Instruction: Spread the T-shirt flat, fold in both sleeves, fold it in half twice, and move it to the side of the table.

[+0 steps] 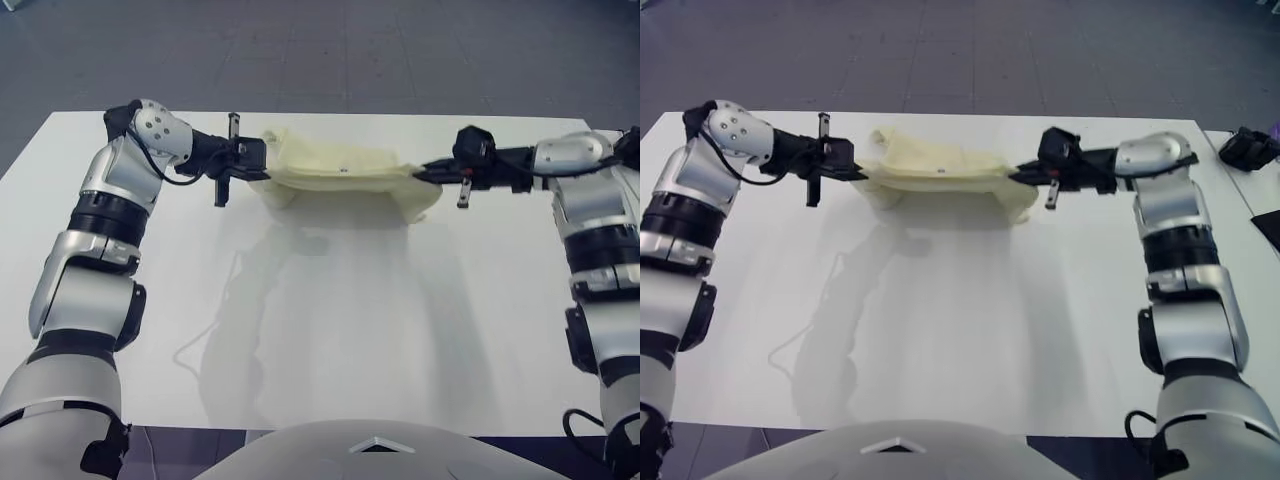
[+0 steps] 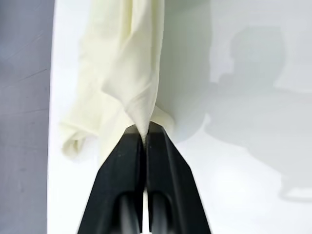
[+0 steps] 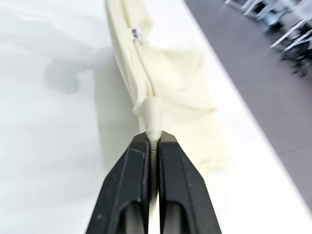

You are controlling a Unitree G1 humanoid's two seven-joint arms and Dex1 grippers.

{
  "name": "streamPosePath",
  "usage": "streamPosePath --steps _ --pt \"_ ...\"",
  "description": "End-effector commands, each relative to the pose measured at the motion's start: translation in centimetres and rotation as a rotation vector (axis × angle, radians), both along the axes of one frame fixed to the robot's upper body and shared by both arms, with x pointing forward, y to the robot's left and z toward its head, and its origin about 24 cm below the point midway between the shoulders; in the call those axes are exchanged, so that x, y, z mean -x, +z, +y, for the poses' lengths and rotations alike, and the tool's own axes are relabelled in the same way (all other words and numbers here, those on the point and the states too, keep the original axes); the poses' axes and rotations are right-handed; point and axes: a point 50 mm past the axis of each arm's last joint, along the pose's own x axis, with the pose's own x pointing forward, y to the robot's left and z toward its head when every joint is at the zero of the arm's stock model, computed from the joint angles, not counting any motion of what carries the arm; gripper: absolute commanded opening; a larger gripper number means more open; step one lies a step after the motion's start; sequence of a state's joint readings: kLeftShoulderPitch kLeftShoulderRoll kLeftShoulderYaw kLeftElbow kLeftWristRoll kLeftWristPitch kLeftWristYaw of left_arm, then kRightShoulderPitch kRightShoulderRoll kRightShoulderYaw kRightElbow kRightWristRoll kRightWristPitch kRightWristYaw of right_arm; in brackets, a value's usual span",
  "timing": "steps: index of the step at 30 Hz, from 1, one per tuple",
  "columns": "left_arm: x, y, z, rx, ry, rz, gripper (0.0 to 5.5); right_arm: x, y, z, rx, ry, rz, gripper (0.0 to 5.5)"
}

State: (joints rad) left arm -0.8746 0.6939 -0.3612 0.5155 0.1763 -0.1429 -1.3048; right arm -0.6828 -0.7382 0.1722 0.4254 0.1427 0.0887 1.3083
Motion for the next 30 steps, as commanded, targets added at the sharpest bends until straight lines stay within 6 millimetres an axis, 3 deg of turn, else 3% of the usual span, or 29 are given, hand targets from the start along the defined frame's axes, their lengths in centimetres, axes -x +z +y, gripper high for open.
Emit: streamPosePath --steps 1,6,11,18,19,22,24,28,30 --pt "7.8 -0.2 -0.5 -0.207 -0.284 0.118 0.00 8.6 -0.6 1.4 0.144 0.244 0.266 0.01" --pt "9.8 -1.2 -0.6 -0.322 -0.364 0.118 0.00 12.2 -2.8 2.6 0.169 0.272 0.355 0.01" --pt "12.7 -3.9 -0.1 -0.374 -0.397 0.195 0.00 14.9 -4.7 3.4 0.208 0.273 0.401 0.01" --pt "15.3 -5.4 0.6 -0.417 -0.409 0.249 0.00 16.8 -5.5 3.7 0.227 0.263 0.443 0.01" --pt "15.6 -5.3 0.7 -0.412 -0.413 0.258 0.27 17.0 -5.4 3.6 0.232 0.270 0.456 0.38" --pt "16.5 -4.2 0.3 -0.303 -0.410 0.343 0.81 18.0 -4.6 3.6 0.212 0.306 0.529 0.89" --pt "16.4 -2.2 0.0 -0.201 -0.385 0.381 1.14 17.9 -3.7 3.4 0.188 0.302 0.535 1.21" --pt "14.5 2.5 1.3 -0.060 -0.239 0.352 1.74 15.8 -1.6 2.8 0.151 0.221 0.424 1.79" --pt "12.3 4.8 2.9 -0.002 -0.067 0.219 2.06 13.5 -0.9 2.5 0.118 0.090 0.279 2.10"
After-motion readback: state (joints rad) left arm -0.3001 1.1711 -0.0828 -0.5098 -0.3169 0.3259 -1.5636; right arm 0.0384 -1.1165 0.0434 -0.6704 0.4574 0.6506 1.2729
